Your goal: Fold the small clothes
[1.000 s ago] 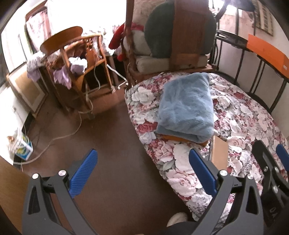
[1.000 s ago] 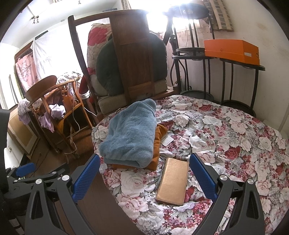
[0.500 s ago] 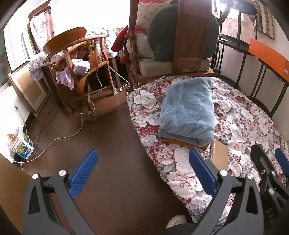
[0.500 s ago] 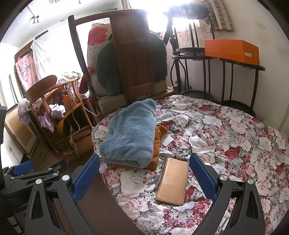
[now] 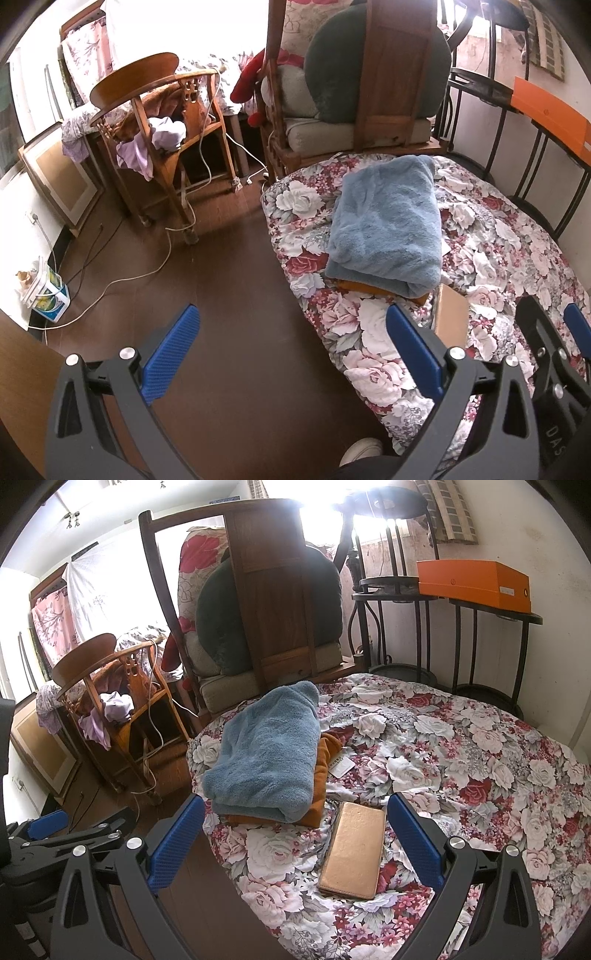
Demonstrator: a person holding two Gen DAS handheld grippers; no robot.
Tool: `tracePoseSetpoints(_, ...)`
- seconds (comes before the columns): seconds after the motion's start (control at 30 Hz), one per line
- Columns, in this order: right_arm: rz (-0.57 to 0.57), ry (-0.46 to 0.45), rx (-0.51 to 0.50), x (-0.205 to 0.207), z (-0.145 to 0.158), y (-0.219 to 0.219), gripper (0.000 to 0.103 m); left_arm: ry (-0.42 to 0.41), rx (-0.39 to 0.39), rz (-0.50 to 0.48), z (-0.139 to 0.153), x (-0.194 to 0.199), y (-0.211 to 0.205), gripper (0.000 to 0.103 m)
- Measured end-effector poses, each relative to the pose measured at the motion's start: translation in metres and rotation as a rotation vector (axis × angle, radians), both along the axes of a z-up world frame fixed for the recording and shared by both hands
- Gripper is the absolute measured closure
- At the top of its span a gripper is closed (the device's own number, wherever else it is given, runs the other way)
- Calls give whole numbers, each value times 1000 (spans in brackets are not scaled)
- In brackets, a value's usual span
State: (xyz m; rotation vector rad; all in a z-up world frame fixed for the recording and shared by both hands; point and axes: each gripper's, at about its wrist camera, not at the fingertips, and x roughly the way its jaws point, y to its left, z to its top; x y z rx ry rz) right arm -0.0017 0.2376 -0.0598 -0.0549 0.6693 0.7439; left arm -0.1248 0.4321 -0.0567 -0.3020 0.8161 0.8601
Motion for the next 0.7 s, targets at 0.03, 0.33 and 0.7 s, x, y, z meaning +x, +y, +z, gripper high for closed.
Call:
tracePoseSetpoints(0.03, 0, 1, 0, 0, 0, 0, 4, 0, -1, -1, 0, 0, 0, 5)
tracePoseSetpoints(0.33, -1, 1, 0, 0, 0, 0, 4, 1, -2, 0, 0, -1, 0, 5)
tracePoseSetpoints(0.7, -2, 0, 1, 0, 0, 0, 4, -8, -21, 7, -6, -7, 1, 4)
